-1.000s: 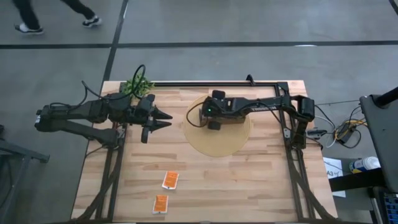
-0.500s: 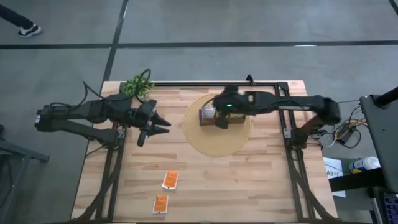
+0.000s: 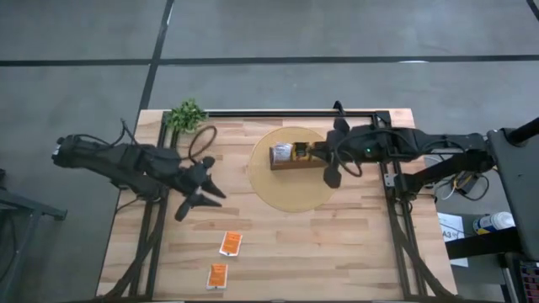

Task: Pick & Place Tea
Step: Put the top white tea bag into the left section of the wooden organizer

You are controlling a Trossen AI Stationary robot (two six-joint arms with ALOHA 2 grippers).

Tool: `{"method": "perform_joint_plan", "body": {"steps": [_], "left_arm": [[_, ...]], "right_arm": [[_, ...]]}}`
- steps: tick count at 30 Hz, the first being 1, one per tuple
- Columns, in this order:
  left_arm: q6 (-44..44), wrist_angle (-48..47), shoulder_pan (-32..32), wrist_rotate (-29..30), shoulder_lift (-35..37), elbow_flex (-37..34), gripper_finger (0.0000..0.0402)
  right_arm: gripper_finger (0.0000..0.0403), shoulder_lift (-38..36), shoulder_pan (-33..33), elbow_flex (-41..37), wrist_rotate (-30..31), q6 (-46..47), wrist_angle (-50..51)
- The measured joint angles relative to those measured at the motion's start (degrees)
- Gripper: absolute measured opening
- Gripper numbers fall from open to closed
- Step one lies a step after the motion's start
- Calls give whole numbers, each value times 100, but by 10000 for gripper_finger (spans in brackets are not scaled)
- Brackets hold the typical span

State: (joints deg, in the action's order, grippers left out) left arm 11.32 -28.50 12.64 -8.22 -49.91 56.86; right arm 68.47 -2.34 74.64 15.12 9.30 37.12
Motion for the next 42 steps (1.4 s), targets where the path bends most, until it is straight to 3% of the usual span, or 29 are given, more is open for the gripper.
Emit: {"method": "perform_joint_plan", "body": {"steps": [18,28,35,42], "left_arm": [[525,-212,1908,86,-1385,206,117],[994,-1757,2662,924,-2514,873,117],[1289,-1758,2923,994,-3329,868,114],[1480,-1689,2957,1445,-4061,863,112]], "right_arm": [[8,372,-312,-20,35,283,128],[8,407,-432,-20,164,386,211],[8,407,-429,-20,356,393,210],[9,407,-429,-20,436,386,210]]}}
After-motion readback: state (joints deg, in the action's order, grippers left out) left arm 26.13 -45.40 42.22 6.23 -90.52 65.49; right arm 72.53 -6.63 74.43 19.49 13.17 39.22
